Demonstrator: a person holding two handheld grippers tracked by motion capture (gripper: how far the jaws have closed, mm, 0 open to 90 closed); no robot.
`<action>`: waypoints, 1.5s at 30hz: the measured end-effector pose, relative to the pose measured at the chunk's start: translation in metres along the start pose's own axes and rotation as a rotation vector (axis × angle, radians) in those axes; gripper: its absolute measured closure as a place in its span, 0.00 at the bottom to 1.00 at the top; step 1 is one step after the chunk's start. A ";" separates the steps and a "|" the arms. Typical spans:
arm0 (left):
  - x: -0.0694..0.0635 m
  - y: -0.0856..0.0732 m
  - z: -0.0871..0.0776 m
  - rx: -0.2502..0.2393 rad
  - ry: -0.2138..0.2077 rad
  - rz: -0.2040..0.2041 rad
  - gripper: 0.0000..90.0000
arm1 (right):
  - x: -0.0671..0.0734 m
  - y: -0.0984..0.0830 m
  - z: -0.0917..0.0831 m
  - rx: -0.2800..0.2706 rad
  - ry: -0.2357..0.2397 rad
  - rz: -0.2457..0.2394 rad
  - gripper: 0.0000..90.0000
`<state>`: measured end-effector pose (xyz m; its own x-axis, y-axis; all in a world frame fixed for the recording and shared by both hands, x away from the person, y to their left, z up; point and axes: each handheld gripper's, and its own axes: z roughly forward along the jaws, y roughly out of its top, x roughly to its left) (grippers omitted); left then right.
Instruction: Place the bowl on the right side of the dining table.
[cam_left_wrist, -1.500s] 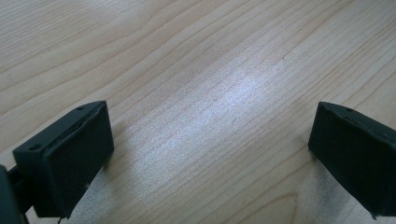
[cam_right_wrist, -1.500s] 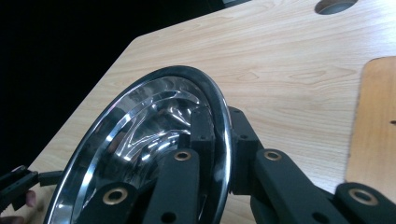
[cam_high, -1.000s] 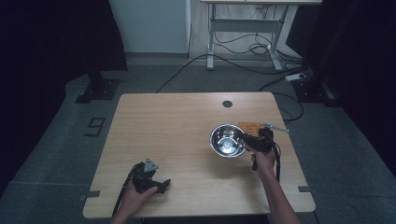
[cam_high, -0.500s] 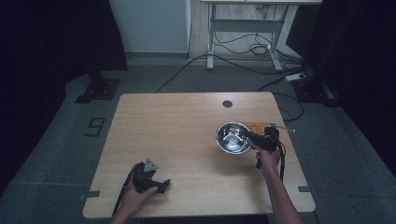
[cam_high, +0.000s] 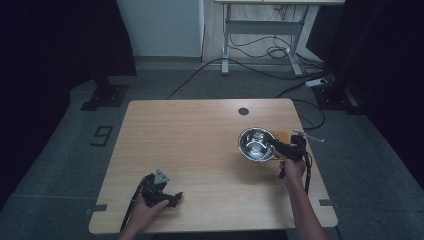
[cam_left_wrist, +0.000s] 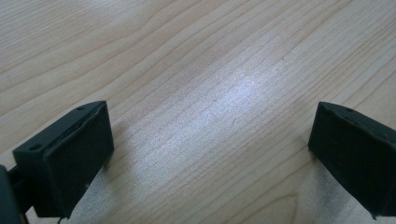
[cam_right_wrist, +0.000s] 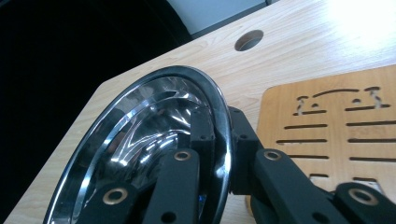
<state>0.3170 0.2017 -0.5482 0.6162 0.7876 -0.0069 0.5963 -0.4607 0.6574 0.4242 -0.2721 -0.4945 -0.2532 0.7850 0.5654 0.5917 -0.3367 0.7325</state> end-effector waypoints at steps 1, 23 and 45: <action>0.000 0.000 0.000 0.000 0.000 0.000 0.00 | -0.002 0.001 -0.001 -0.006 -0.005 0.005 0.93; 0.000 0.000 0.000 0.000 0.000 0.000 0.00 | -0.021 0.008 -0.008 -0.057 -0.042 0.045 0.93; 0.000 0.000 0.000 0.000 0.000 0.000 0.00 | -0.038 0.011 -0.010 -0.084 -0.090 0.080 0.93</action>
<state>0.3170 0.2017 -0.5482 0.6164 0.7874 -0.0065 0.5959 -0.4610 0.6576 0.4330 -0.3106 -0.5037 -0.1362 0.7962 0.5894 0.5402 -0.4391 0.7179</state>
